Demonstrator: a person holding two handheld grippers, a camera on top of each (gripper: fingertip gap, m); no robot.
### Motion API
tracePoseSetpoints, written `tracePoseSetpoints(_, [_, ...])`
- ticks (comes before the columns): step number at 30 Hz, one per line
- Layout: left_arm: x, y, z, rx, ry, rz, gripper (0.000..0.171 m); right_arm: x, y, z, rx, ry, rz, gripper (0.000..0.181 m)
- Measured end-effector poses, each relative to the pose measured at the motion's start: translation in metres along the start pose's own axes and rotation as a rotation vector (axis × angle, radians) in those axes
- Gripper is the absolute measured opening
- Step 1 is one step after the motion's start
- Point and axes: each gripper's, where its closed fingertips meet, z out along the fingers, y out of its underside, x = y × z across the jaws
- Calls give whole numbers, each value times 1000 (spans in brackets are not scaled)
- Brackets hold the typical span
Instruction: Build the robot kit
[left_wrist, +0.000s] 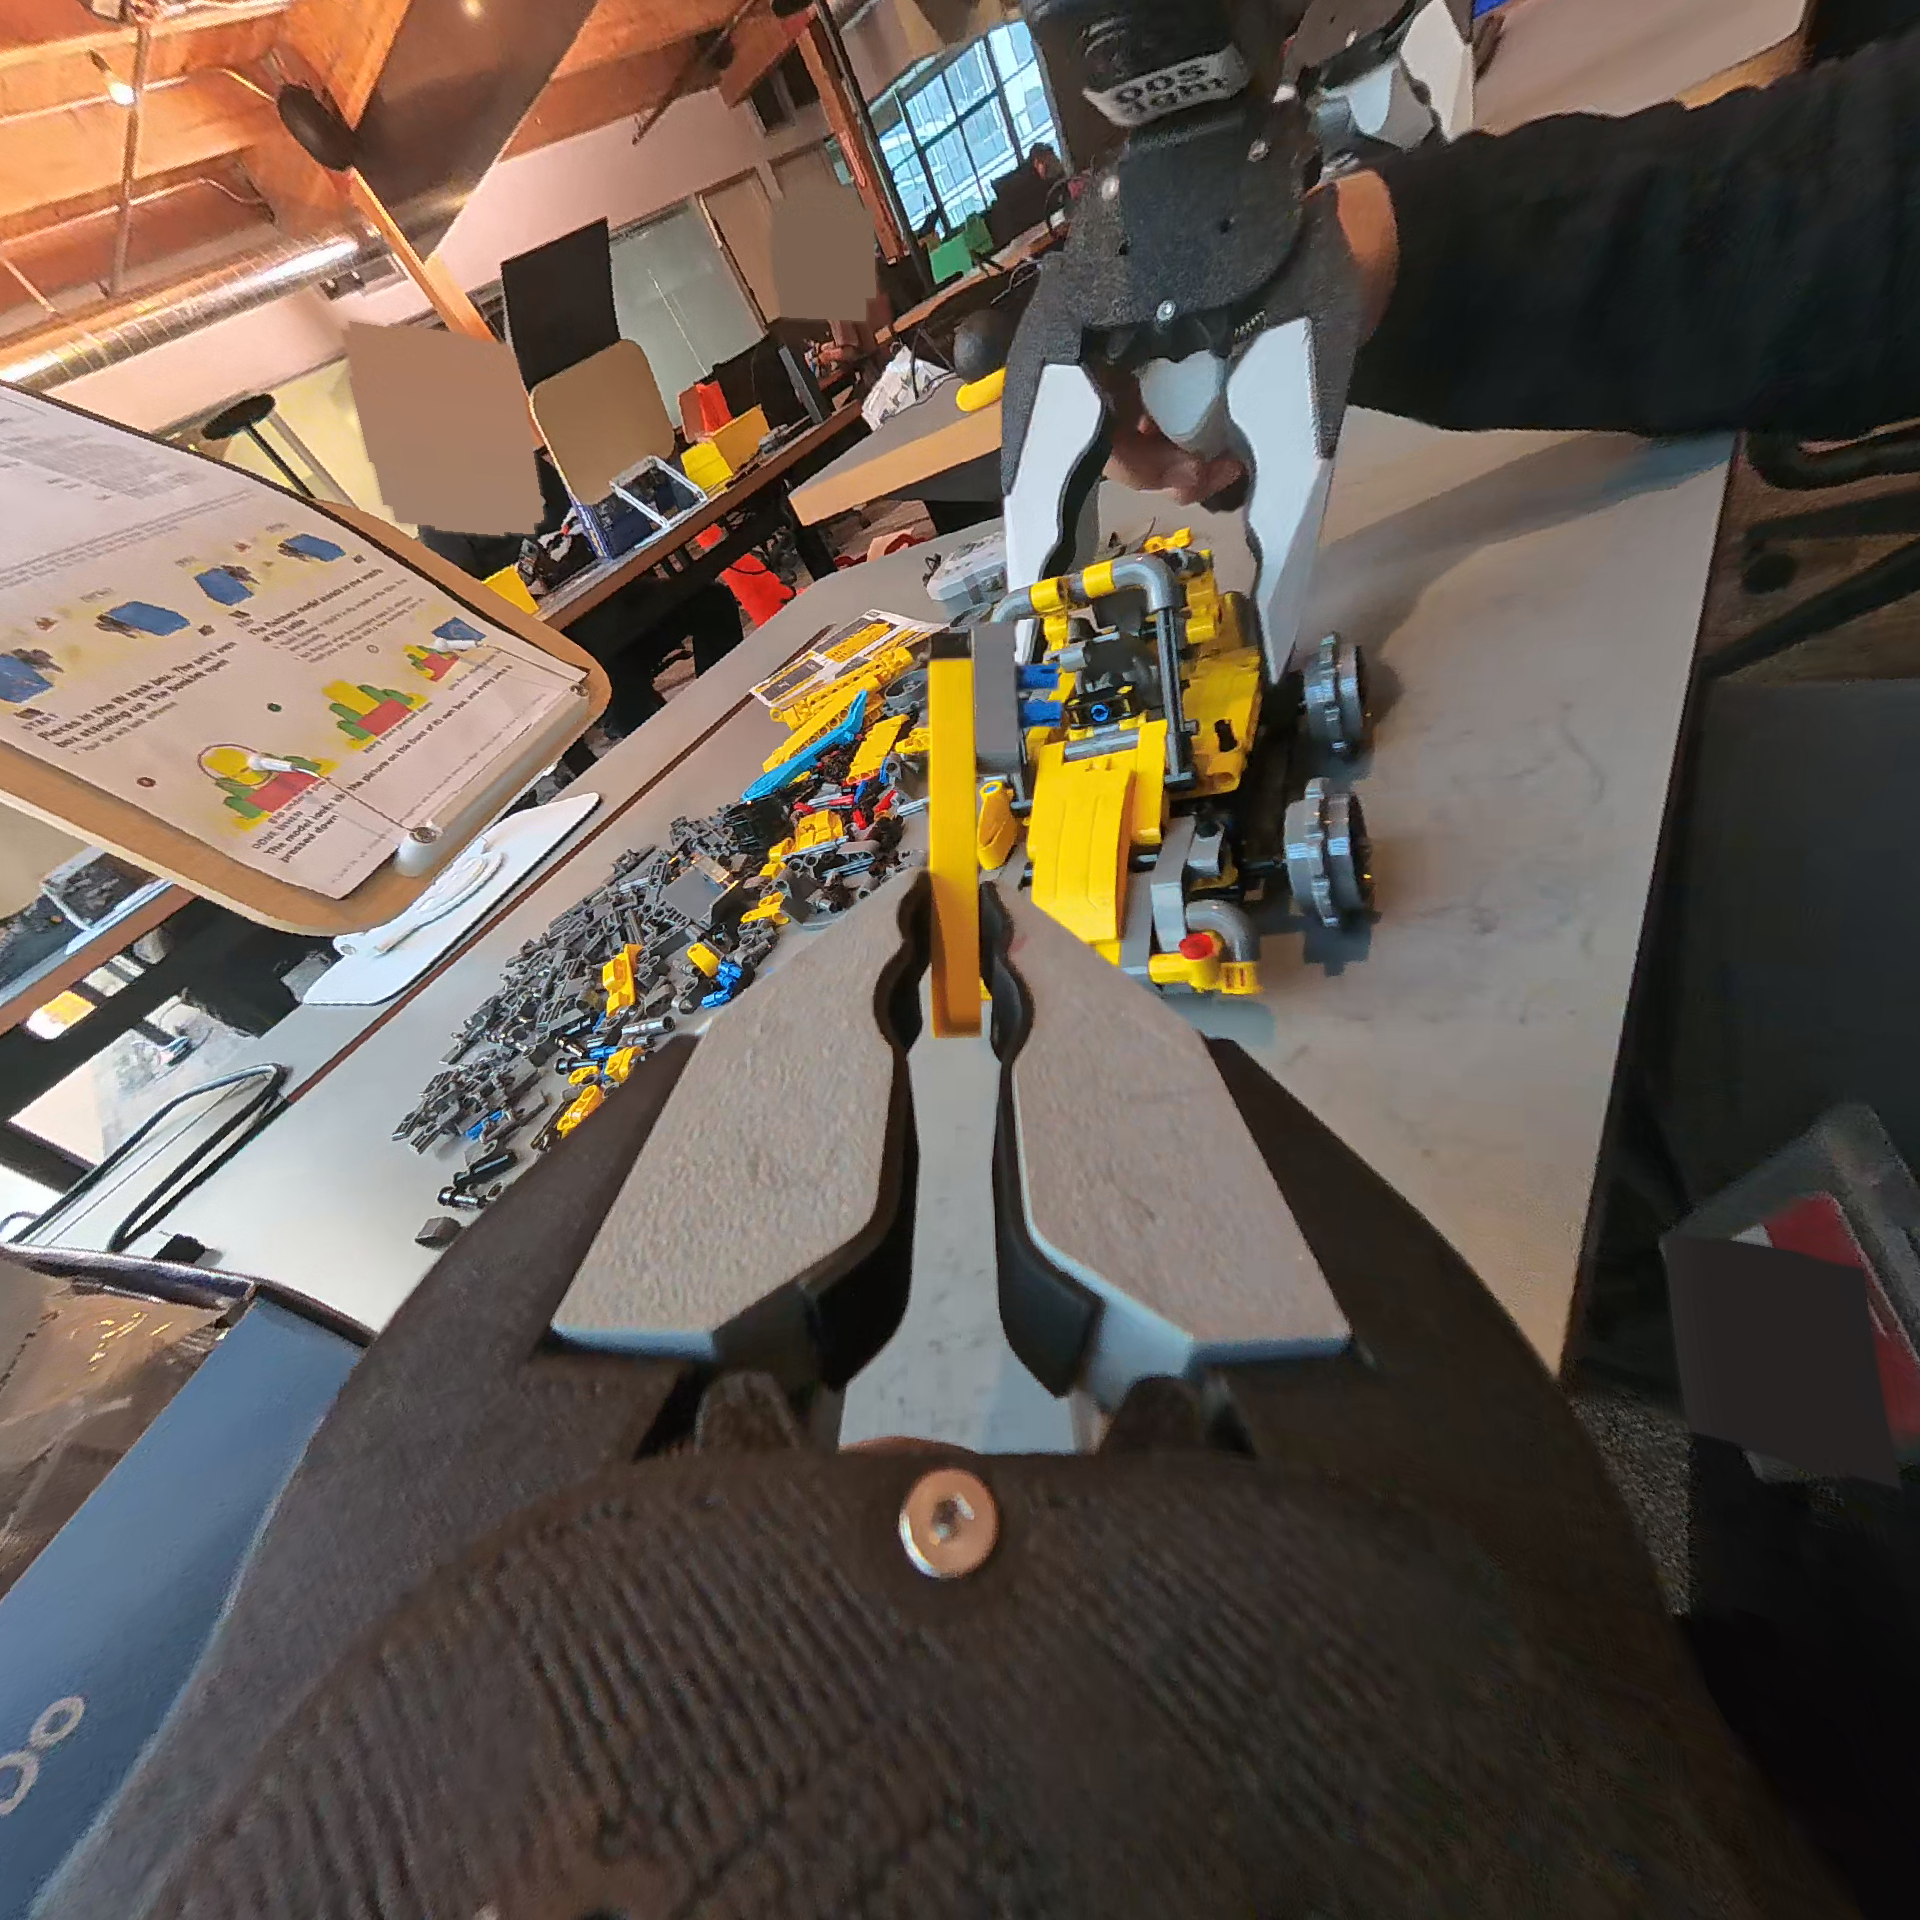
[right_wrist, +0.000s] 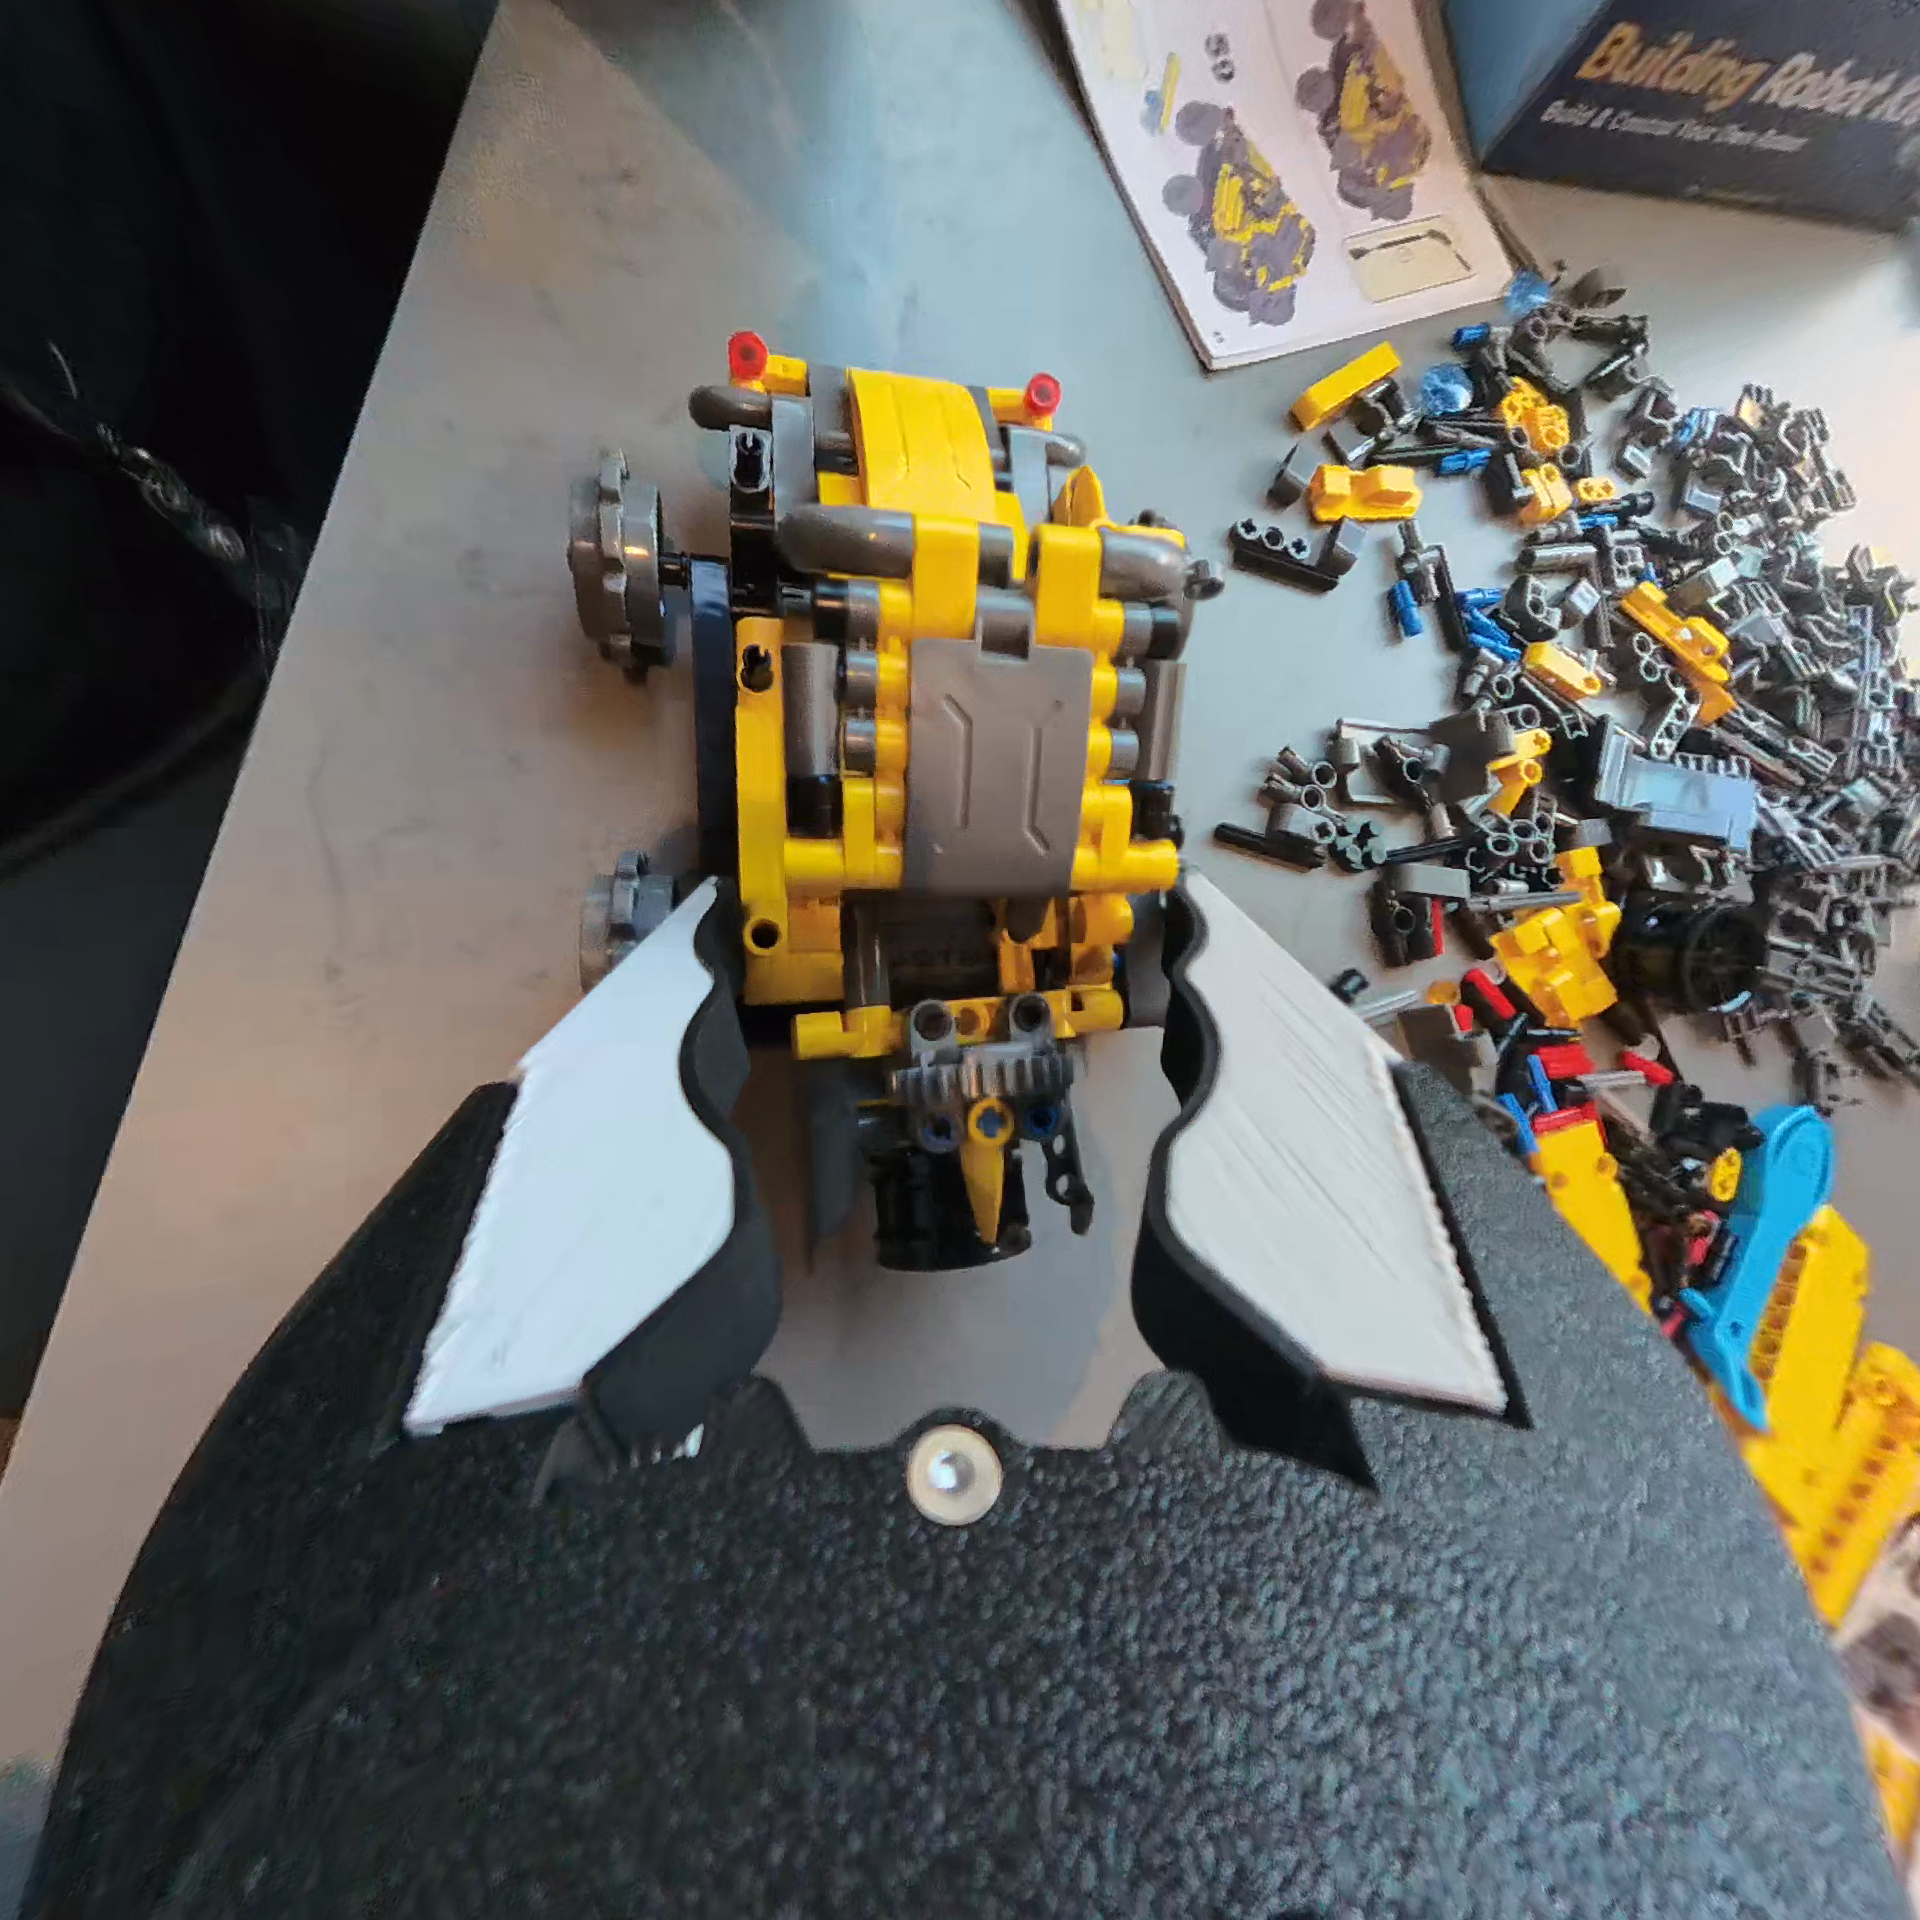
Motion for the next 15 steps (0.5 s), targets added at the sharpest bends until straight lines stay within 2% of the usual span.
tracePoseSetpoints(3, [3,-2,-2,17,19,7,5,2,0,-14,41,-8,112,84])
tracePoseSetpoints(5, [7,-2,-1,13,37,14,5,6,-4,-35,92,28,208,92])
tracePoseSetpoints(7, [10,-3,-2,19,45,25,5,10,-12,-63,179,107,293,92])
tracePoseSetpoints(10, [17,-4,-3,18,89,32,5,10,-26,-115,351,313,391,82])
tracePoseSetpoints(15, [20,3,2,-39,137,-26,5,-29,-35,-175,684,482,639,70])
